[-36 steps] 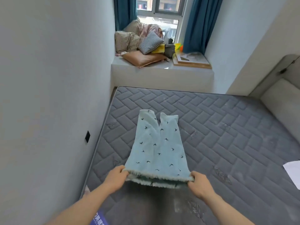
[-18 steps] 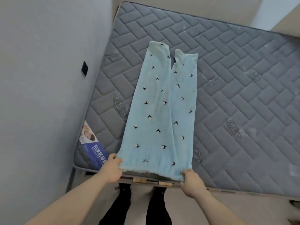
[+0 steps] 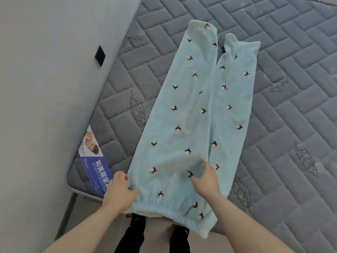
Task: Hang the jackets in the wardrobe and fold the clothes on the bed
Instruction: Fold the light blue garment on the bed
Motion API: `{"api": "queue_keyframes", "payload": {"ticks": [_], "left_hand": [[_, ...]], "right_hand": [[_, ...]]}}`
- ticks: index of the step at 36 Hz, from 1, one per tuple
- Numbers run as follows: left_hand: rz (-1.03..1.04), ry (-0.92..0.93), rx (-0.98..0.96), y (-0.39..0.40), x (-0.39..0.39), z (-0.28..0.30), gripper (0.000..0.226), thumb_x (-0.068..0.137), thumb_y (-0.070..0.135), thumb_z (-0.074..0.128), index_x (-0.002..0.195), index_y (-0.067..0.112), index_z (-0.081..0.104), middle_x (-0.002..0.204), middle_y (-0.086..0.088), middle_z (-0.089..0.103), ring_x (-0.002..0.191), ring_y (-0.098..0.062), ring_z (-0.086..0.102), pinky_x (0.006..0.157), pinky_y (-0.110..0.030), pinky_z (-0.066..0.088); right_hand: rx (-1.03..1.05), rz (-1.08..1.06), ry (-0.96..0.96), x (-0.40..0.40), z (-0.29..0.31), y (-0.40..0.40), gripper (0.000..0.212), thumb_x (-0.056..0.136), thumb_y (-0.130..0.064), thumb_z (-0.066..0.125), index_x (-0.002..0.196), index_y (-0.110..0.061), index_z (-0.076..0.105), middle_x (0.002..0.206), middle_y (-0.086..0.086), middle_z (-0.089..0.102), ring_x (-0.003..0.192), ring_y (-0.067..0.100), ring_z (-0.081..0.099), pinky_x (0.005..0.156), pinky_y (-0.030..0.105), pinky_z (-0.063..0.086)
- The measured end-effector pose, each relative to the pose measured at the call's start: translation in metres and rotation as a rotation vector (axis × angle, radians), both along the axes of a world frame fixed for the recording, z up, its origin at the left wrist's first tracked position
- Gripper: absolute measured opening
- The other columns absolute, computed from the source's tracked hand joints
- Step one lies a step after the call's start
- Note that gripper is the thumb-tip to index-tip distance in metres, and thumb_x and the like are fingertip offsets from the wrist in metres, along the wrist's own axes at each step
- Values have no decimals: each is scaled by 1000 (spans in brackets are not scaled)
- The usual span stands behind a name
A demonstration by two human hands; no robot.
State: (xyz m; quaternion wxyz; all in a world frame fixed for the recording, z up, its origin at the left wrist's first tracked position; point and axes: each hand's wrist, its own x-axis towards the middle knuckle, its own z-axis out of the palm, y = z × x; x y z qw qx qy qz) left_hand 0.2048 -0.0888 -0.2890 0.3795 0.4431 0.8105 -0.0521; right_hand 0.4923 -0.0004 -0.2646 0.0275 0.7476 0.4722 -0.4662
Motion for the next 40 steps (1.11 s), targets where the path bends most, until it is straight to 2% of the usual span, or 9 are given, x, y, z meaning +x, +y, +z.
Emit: {"api": "queue_keyframes", "payload": {"ticks": [3,5,12,16,19,23,29,34,40], "left_hand": [[129,12,109,11,1,-19,72,81,45,74,136,15,39,137,-2,41,121,-27,48,88,-43,47],[206,-69,75,18,3,-28,79,80,45,76,140,17,34,134,-2,46,119,-26,52,88,-41,47],[482,-417,-31,25,1,-53,35,91,21,71,117,25,47,106,8,62,93,-14,62,74,-34,51],[604,-514,-54,25,-10,-57,19,95,11,64,100,29,61,108,0,70,93,-17,68,73,-33,53],[523,-484,-71,19,-16,-57,13,95,19,63,101,31,61,104,4,71,95,-18,69,75,-35,54],[390,-457,-106,14,-17,-53,15,90,27,67,98,34,58,103,9,69,95,-10,66,69,-26,49],[123,-408,-103,5,-17,-41,69,77,36,72,129,35,27,116,16,59,99,-12,63,81,-37,51],[-4,-351,12,-12,-10,-27,91,84,38,66,150,47,4,146,17,41,119,-25,59,91,-40,47],[108,-369,161,-18,9,-7,80,89,21,65,148,50,19,146,22,41,118,-2,47,96,-32,41]], "right_hand": [[71,-130,-38,-5,-24,12,85,91,-24,71,159,-15,21,159,10,33,147,34,29,118,51,33],[100,-253,-12,-8,-35,13,81,92,-17,70,159,-15,24,159,8,38,146,31,35,116,50,37],[334,-290,206,-30,-50,2,57,95,-8,54,141,-39,43,127,-15,61,110,10,63,89,38,57],[290,-8,195,-32,-63,-6,64,96,-10,51,152,-39,37,146,-17,42,119,7,55,95,27,49],[189,176,61,-30,-74,-11,71,94,-9,50,157,-33,29,148,-9,29,121,20,51,86,31,52],[281,73,40,-38,-73,-16,72,93,-15,54,156,-38,26,146,-14,20,118,25,54,82,40,57],[155,234,-29,-22,-72,-46,81,93,-11,50,161,-36,13,164,-9,9,139,28,33,99,36,48],[243,66,-8,-16,-58,-58,74,90,-13,56,156,-35,30,158,-7,18,135,26,41,94,39,52],[25,92,16,1,-44,-80,63,92,-16,57,153,-23,43,156,-2,33,140,19,40,112,31,39]]}}
